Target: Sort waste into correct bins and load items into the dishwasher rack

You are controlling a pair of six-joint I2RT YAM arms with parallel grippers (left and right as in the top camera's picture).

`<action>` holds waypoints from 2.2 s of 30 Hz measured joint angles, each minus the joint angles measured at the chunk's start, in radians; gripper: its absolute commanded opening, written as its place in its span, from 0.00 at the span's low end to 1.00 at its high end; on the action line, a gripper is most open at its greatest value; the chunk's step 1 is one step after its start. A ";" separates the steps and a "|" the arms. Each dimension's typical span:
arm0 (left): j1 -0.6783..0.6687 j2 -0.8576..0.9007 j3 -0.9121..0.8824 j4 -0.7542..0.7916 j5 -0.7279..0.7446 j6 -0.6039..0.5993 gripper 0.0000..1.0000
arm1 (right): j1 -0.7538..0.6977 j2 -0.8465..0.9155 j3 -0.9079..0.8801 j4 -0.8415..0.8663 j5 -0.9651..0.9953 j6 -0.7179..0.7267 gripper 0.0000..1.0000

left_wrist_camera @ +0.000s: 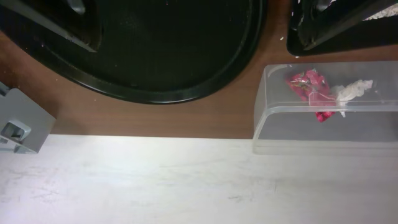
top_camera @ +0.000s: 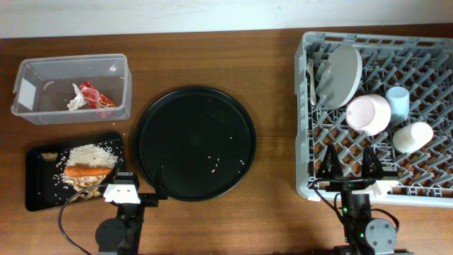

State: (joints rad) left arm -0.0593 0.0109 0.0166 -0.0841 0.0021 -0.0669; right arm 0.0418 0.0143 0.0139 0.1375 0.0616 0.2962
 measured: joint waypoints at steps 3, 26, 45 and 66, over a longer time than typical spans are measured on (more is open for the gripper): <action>0.000 0.000 0.000 0.000 0.000 0.000 0.99 | 0.000 -0.002 -0.002 -0.125 0.000 -0.022 0.99; 0.000 0.000 0.000 0.000 0.000 0.000 0.99 | 0.000 0.000 -0.003 -0.206 -0.003 -0.046 0.98; 0.000 0.000 0.000 0.000 0.000 0.000 0.99 | 0.000 0.000 -0.003 -0.206 -0.003 -0.046 0.99; 0.000 0.000 0.000 0.000 0.000 0.000 0.99 | 0.000 0.000 -0.003 -0.206 -0.003 -0.046 0.99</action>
State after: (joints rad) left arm -0.0593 0.0109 0.0166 -0.0837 0.0021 -0.0669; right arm 0.0418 0.0139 0.0105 -0.0681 0.0582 0.2501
